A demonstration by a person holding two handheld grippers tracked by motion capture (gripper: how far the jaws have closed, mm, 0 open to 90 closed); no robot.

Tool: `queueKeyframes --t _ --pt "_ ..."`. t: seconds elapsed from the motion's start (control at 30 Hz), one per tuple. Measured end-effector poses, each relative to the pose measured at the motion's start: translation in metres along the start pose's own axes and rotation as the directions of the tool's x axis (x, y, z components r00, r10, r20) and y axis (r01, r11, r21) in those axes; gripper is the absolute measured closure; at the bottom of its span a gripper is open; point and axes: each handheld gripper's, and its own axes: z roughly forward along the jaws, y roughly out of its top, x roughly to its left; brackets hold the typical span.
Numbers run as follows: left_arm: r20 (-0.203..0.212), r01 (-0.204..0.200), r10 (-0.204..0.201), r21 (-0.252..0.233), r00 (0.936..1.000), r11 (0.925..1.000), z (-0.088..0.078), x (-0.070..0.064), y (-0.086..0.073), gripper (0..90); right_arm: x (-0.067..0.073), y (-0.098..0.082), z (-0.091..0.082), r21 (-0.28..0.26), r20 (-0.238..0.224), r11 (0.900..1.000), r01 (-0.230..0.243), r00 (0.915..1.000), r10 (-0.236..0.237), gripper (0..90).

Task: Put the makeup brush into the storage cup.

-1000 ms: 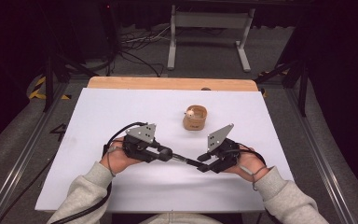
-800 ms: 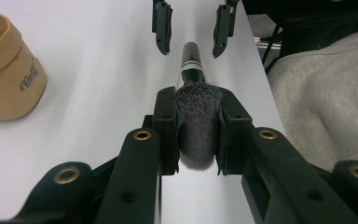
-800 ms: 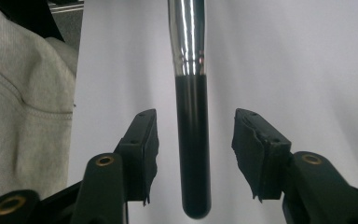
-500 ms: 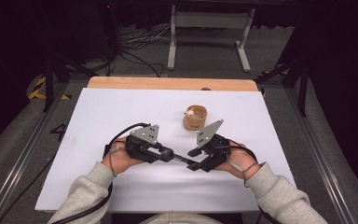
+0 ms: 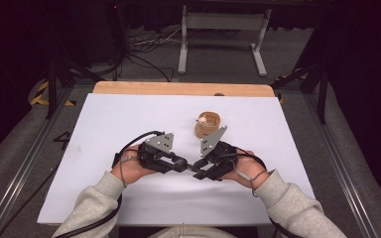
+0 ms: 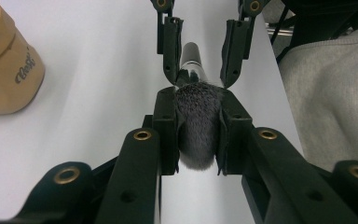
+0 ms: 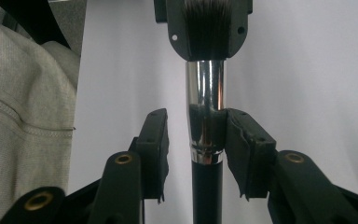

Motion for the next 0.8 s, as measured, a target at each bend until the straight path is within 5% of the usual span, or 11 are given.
queueKeyframes --t 0.67,0.8 --pt "0.015 -0.011 0.011 0.001 0.9998 0.9999 0.0029 0.0006 -0.0003 72.3 -0.0007 0.0055 0.0071 0.041 0.011 0.999 0.020 0.9997 -0.021 71.3" --pt "-0.001 -0.010 0.010 -0.028 1.0000 0.9996 0.0014 0.0000 -0.0009 58.8 0.0002 0.0050 0.0050 0.017 0.019 1.000 0.023 0.9995 -0.023 71.4"
